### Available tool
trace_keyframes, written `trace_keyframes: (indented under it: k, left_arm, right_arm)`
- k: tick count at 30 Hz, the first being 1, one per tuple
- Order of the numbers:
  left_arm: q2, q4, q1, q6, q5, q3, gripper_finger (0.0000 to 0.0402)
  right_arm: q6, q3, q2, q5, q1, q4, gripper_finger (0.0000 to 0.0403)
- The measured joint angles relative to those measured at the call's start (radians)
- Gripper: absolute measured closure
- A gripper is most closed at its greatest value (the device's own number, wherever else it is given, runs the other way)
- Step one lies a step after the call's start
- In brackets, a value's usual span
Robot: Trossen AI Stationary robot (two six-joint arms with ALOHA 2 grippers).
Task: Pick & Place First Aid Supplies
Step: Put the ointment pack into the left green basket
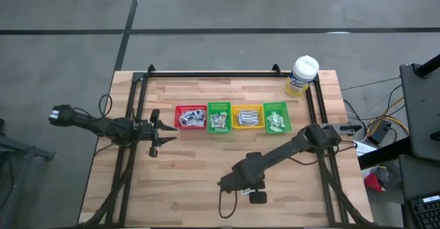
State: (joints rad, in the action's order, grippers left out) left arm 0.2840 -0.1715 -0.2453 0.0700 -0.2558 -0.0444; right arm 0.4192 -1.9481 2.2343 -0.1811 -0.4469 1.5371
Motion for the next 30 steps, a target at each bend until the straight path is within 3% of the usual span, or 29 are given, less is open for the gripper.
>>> trace_keyframes:
  k: [8, 14, 24, 30]
  left_arm:
    - [0.000, 0.000, 0.000, 0.000, -0.001, 0.000, 0.0251]
    - [0.000, 0.001, 0.000, -0.001, -0.004, 0.000, 0.0251]
    - [0.000, 0.000, 0.000, -0.003, -0.003, 0.000, 0.0251]
    - [0.000, 0.000, 0.000, -0.003, -0.004, 0.000, 0.0251]
  right_arm:
    - [0.013, 0.134, -0.042, -0.003, -0.034, -0.065, 0.0314]
    - [0.123, 0.303, -0.165, 0.003, -0.051, -0.246, 0.0326]
    - [0.476, 0.662, -0.459, 0.084, -0.059, -0.709, 0.0333]
    - [0.767, 0.833, -0.549, 0.086, -0.059, -0.949, 0.0322]
